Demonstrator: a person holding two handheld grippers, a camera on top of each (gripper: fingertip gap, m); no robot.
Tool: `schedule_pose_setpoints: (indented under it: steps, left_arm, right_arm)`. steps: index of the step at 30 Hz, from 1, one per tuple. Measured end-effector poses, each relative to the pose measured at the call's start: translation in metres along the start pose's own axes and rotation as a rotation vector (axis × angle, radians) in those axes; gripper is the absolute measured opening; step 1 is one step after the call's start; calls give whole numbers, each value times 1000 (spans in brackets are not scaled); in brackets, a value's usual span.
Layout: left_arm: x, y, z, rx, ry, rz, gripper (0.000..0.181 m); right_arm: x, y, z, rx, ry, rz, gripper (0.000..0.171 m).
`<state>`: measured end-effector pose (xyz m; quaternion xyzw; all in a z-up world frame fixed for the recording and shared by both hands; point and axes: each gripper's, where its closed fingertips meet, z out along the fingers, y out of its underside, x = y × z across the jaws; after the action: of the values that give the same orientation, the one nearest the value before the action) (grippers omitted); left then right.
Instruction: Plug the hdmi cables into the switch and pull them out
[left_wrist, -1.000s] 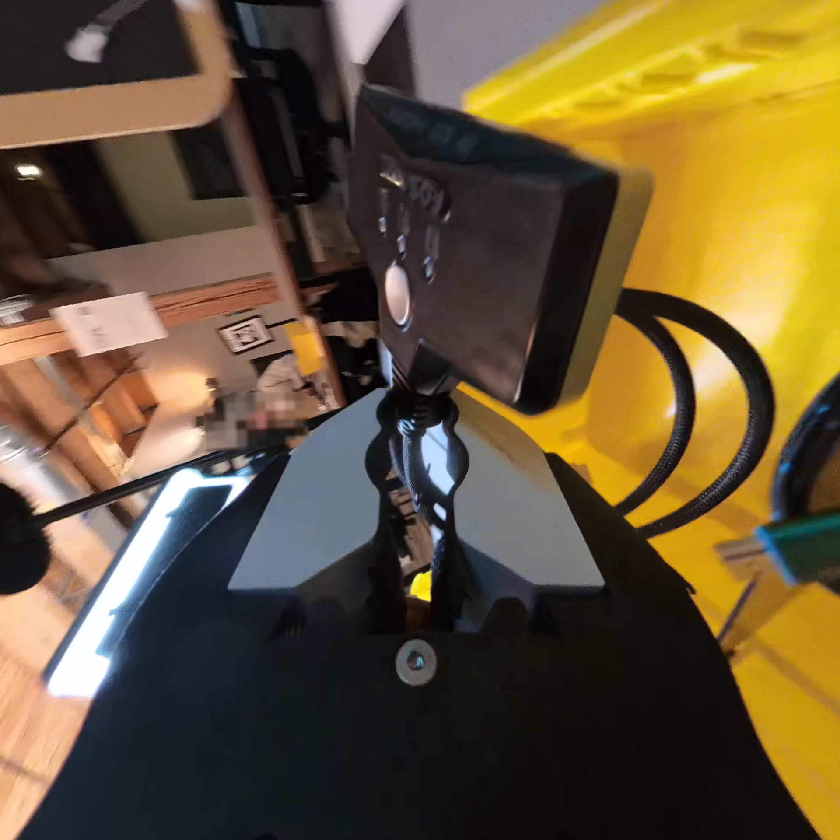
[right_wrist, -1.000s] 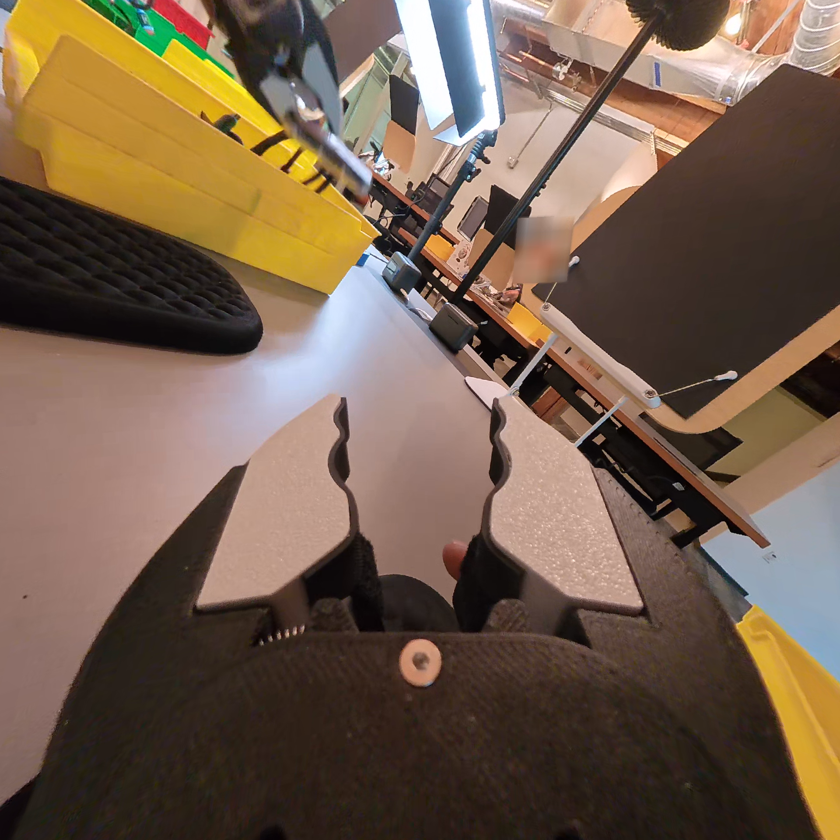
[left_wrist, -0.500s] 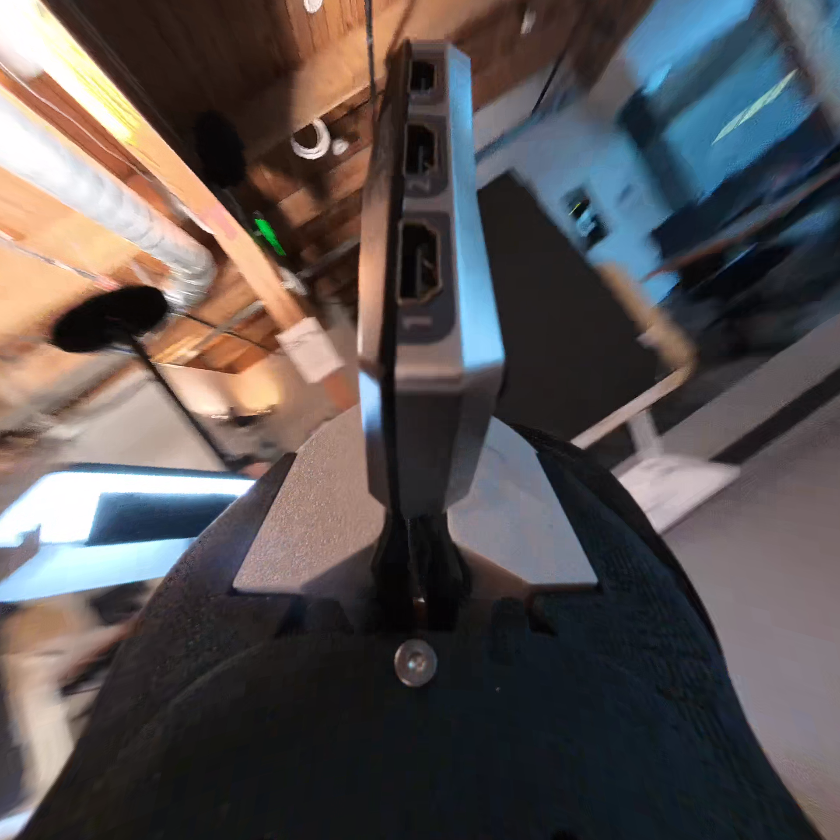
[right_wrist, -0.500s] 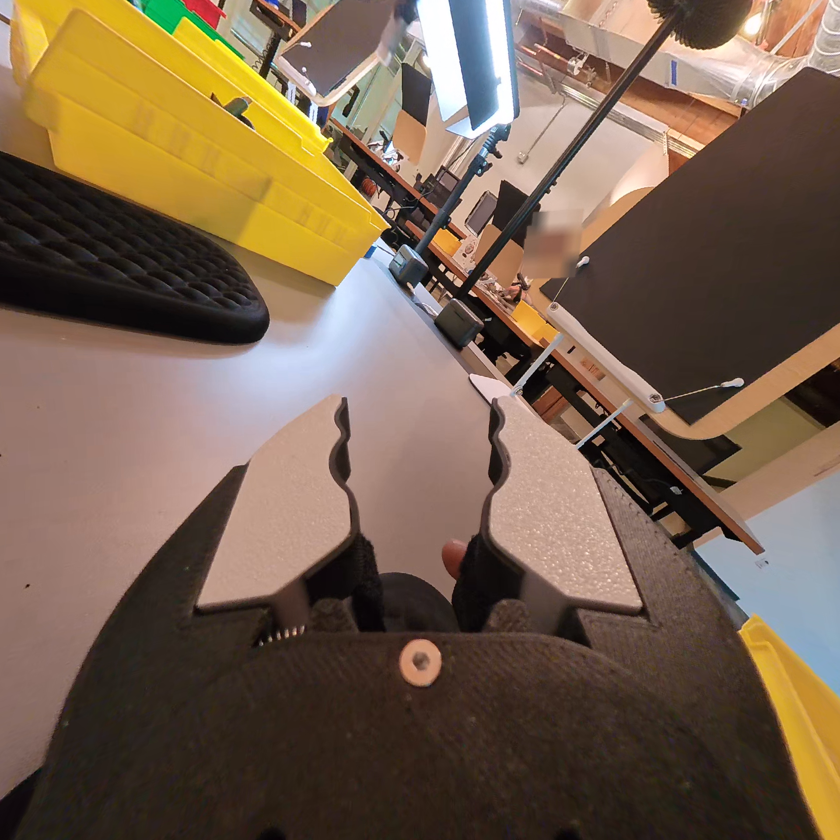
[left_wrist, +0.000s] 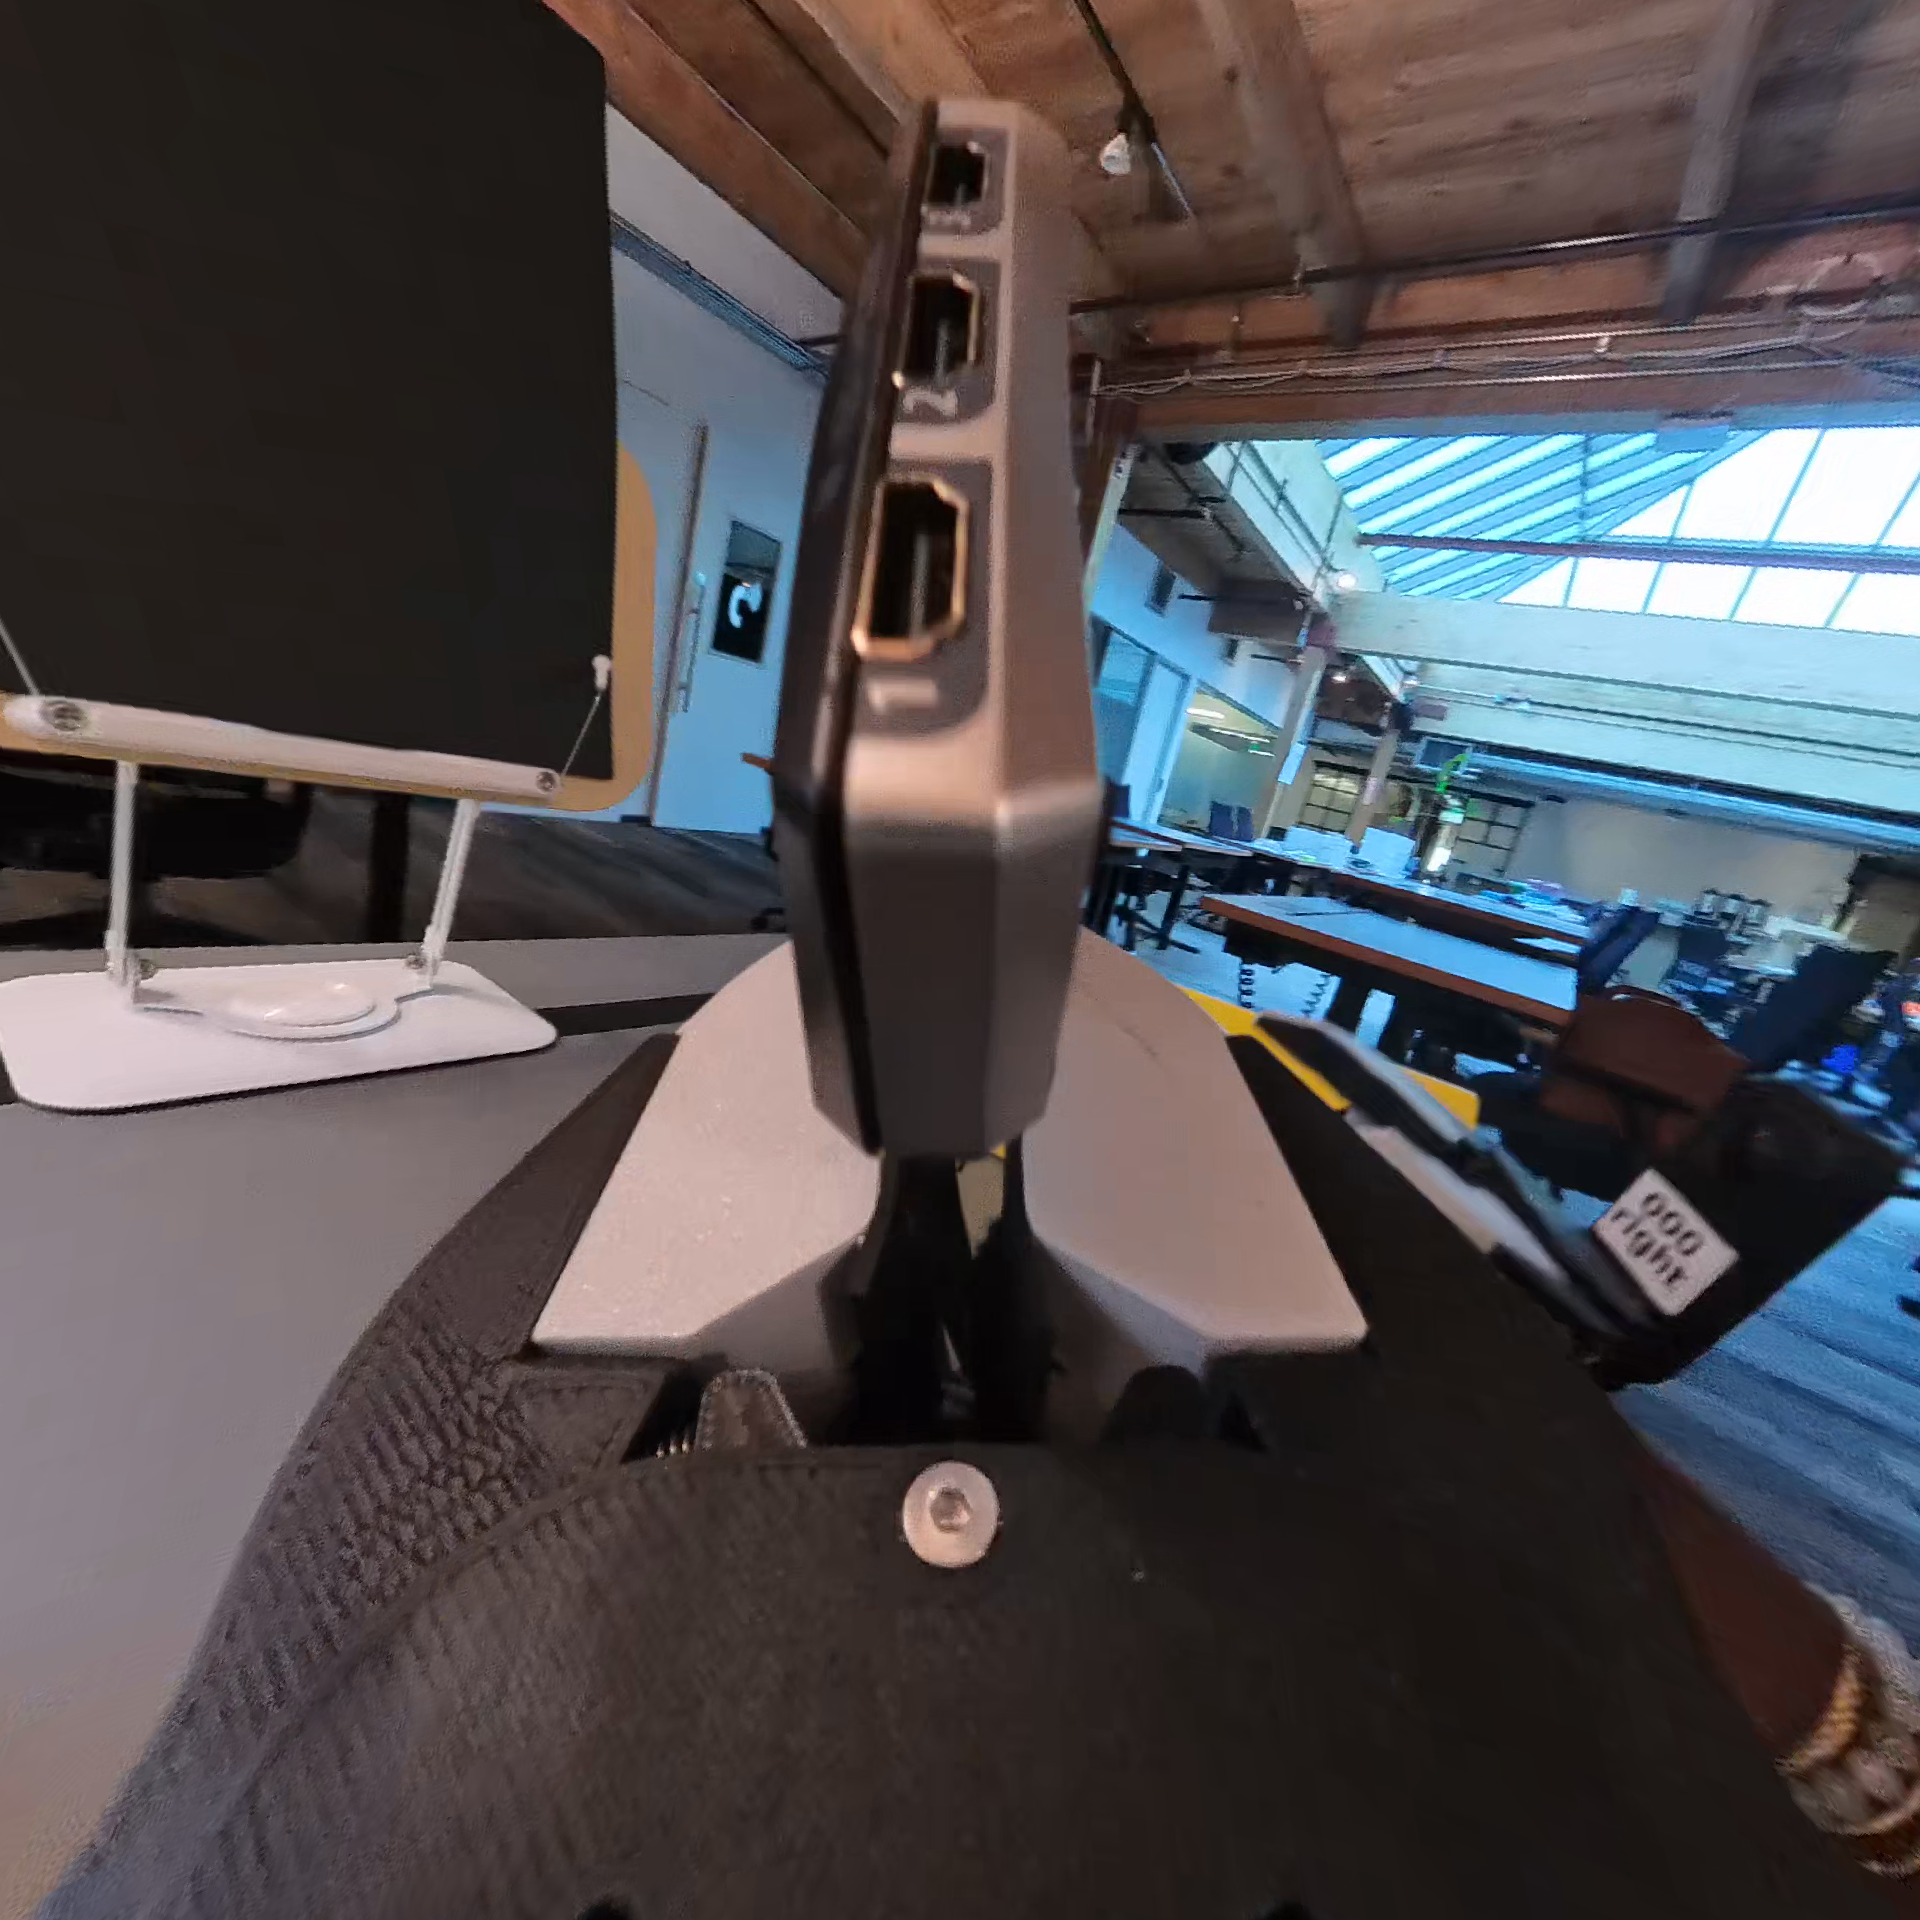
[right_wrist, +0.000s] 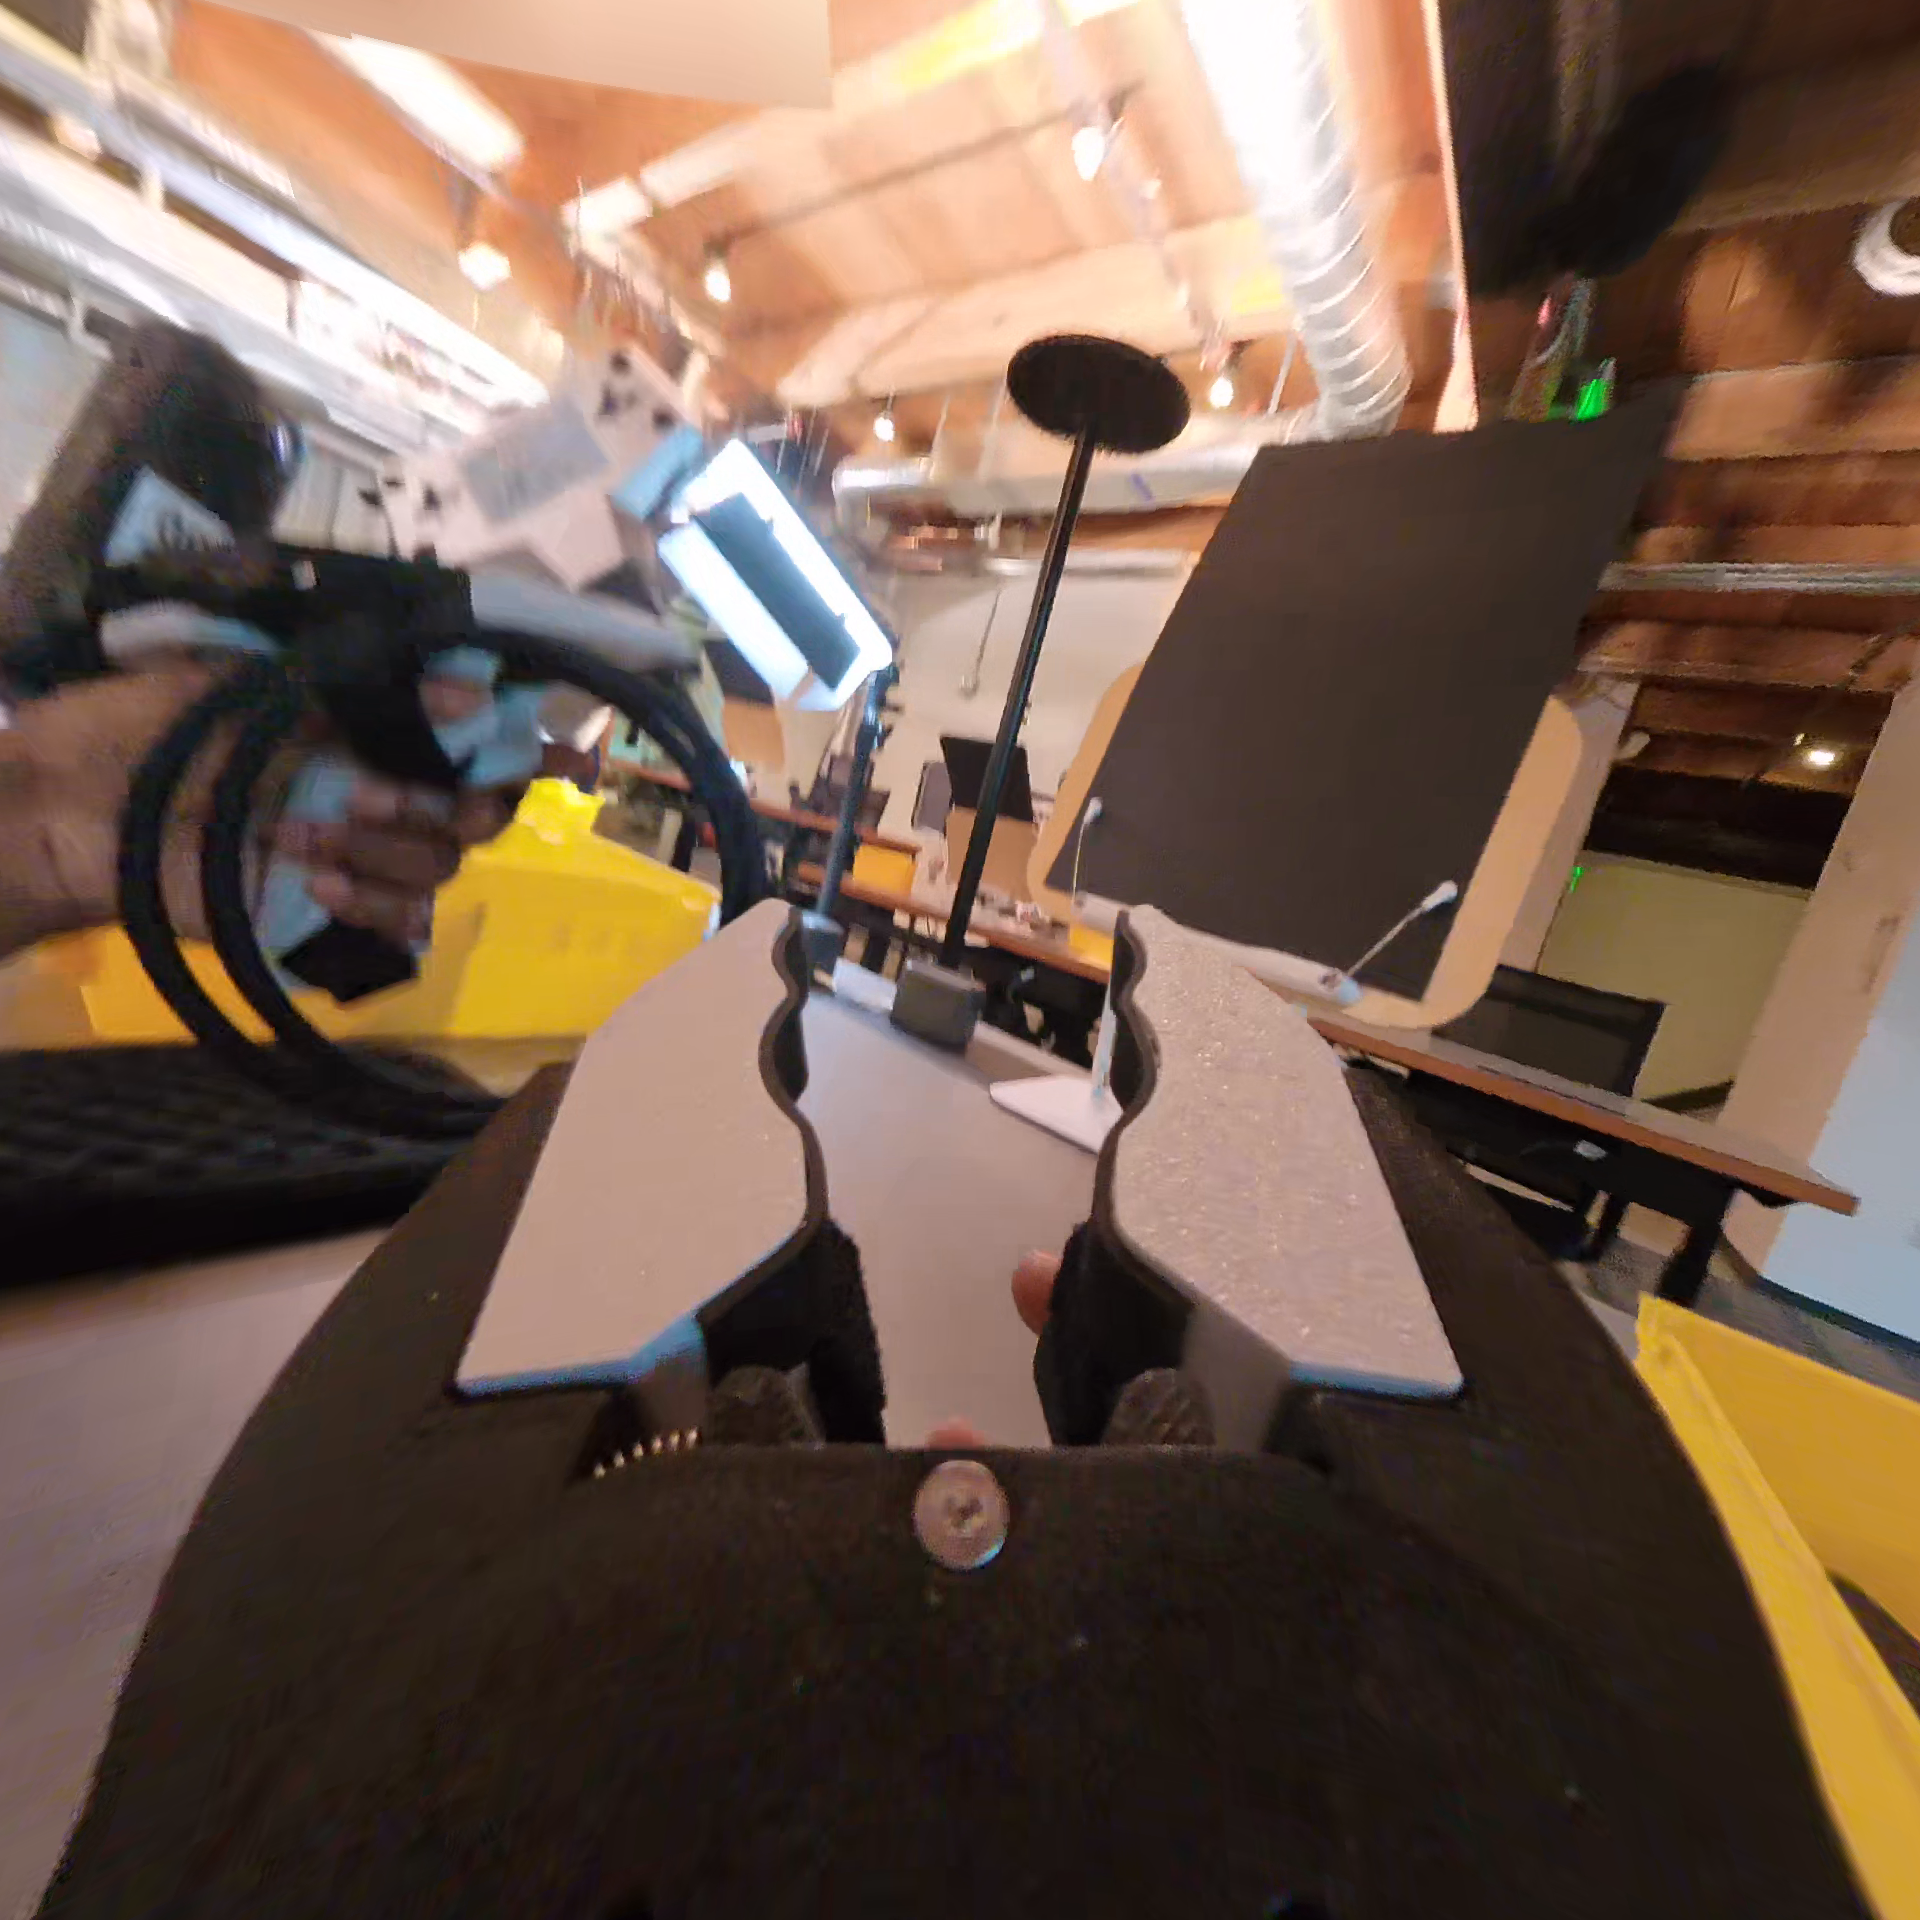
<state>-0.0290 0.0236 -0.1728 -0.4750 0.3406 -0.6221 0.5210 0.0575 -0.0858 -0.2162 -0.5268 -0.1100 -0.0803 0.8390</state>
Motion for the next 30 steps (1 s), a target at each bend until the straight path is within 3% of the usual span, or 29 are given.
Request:
schedule_pose_setpoints:
  steps: [7,14,21,26,30]
  left_arm:
    - [18,45,-3,-96,-132,218,14]
    - [65,53,0,-120,-78,528,13]
    - [92,71,6,-163,-69,824,21]
    - [106,87,2,-228,122,839,33]
    - [107,88,-18,-277,266,805,44]
  right_arm:
    - [-44,-57,11,75,-107,-90,61]
    - [-91,-53,29,-46,-193,-230,60]
    - [-90,-45,24,-57,-233,-207,44]
    - [-86,-48,16,-79,-224,-405,40]
    - [-57,-51,8,-130,-147,-463,40]
